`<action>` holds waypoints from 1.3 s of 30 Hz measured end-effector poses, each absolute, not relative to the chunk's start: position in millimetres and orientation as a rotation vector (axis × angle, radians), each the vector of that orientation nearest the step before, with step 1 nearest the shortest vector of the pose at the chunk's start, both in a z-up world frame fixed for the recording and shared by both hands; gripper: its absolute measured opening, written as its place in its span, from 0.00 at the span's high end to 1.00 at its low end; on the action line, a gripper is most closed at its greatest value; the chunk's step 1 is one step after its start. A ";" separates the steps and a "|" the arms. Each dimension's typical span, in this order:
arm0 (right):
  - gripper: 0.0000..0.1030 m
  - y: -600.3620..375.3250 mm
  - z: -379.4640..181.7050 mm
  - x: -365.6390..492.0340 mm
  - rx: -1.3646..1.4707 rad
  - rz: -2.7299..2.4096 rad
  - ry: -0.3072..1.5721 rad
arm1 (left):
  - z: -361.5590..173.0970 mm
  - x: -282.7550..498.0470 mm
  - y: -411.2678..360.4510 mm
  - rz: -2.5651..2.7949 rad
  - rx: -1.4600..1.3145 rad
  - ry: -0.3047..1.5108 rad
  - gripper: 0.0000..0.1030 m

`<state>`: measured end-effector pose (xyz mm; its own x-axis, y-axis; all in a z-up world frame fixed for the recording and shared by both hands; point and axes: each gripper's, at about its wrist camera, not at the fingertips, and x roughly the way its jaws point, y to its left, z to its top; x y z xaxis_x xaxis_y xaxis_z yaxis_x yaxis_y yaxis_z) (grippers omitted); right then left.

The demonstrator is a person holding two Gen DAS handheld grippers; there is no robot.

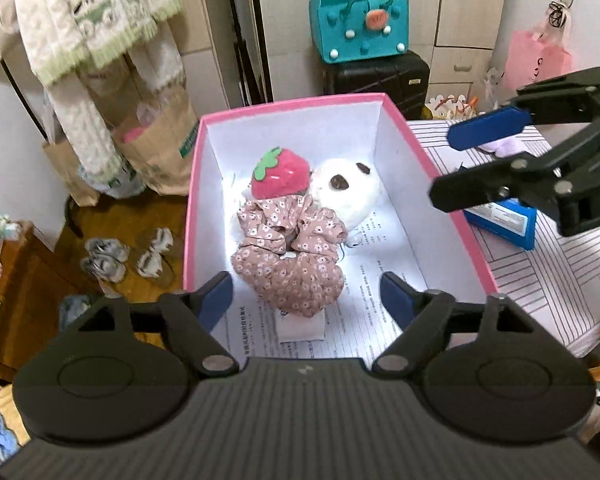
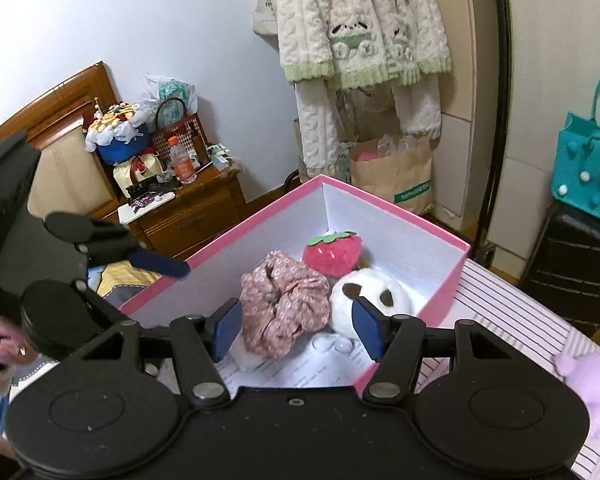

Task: Organize soft objects
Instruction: 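Open both tools to drop the wipes pack and floral cloth into the box, then move both tools back toward the blue wipes packet on the table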

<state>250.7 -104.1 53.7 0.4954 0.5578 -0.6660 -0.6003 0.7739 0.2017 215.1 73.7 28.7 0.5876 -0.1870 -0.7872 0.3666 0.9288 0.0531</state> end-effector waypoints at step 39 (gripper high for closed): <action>0.18 -242.9 50.9 108.1 -0.075 0.564 0.669 | 45.2 163.1 -59.1 -0.574 0.337 0.880 0.05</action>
